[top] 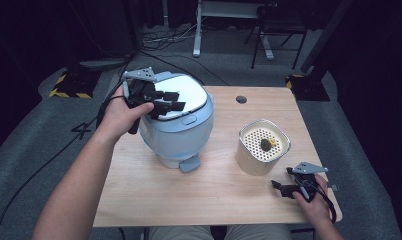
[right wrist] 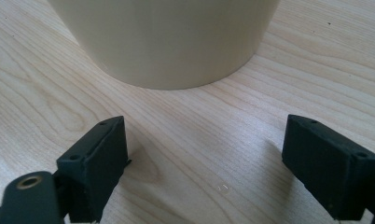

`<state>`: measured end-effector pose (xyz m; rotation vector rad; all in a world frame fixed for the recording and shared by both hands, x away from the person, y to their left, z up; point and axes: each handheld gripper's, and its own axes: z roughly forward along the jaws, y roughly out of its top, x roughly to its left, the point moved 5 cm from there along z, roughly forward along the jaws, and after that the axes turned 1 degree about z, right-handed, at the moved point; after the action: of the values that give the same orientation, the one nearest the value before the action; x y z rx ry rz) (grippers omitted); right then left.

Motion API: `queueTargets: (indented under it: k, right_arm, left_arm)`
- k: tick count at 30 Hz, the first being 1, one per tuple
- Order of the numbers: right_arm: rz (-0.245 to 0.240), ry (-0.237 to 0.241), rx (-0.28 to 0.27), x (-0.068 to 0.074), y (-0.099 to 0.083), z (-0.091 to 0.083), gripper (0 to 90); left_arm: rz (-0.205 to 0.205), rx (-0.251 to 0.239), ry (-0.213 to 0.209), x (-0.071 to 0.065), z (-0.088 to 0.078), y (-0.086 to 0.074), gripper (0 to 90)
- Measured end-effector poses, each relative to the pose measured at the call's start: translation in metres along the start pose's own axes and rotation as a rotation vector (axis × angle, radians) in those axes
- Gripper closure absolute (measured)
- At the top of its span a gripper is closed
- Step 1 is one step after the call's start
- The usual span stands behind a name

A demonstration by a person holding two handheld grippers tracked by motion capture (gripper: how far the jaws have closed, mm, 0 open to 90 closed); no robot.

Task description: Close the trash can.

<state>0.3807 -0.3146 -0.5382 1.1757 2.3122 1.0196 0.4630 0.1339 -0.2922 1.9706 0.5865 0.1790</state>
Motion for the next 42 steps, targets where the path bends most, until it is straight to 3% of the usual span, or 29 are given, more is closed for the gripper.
queueTargets:
  k: [4,7,11,24,28,29,31,39,42]
  right_arm:
    - [0.000,0.000,0.000,0.000,0.000,0.000,14.4]
    - [0.000,0.000,0.000,0.000,0.000,0.000,14.4]
    - [0.000,0.000,0.000,0.000,0.000,0.000,14.4]
    - [0.000,-0.001,0.000,0.000,0.000,0.000,14.3]
    - [0.001,-0.002,0.000,0.000,0.000,0.000,14.3]
    - [0.002,-0.003,0.000,0.000,0.000,0.000,14.3]
    - [0.003,-0.005,-0.001,0.000,0.000,0.000,14.4]
    - [0.003,-0.006,0.000,0.000,0.000,0.000,14.4]
    - [0.003,-0.005,0.000,0.000,0.000,0.000,14.4]
  left_arm:
    - [0.038,0.001,0.084,0.003,0.004,0.000,43.4]
    - [0.052,0.027,0.101,0.002,0.007,-0.002,42.5]
    - [0.087,0.018,0.134,0.000,0.010,-0.003,40.2]
    - [0.086,-0.004,0.144,-0.001,0.012,-0.005,38.2]
    - [0.077,0.003,0.163,-0.002,0.013,-0.004,38.4]
    - [0.107,0.030,0.184,-0.002,0.015,-0.005,40.0]
    - [0.100,0.027,0.196,-0.003,0.016,-0.005,39.9]
    - [0.093,-0.002,0.195,-0.003,0.015,-0.006,39.2]
    - [0.101,0.015,0.194,-0.002,0.013,-0.005,35.5]
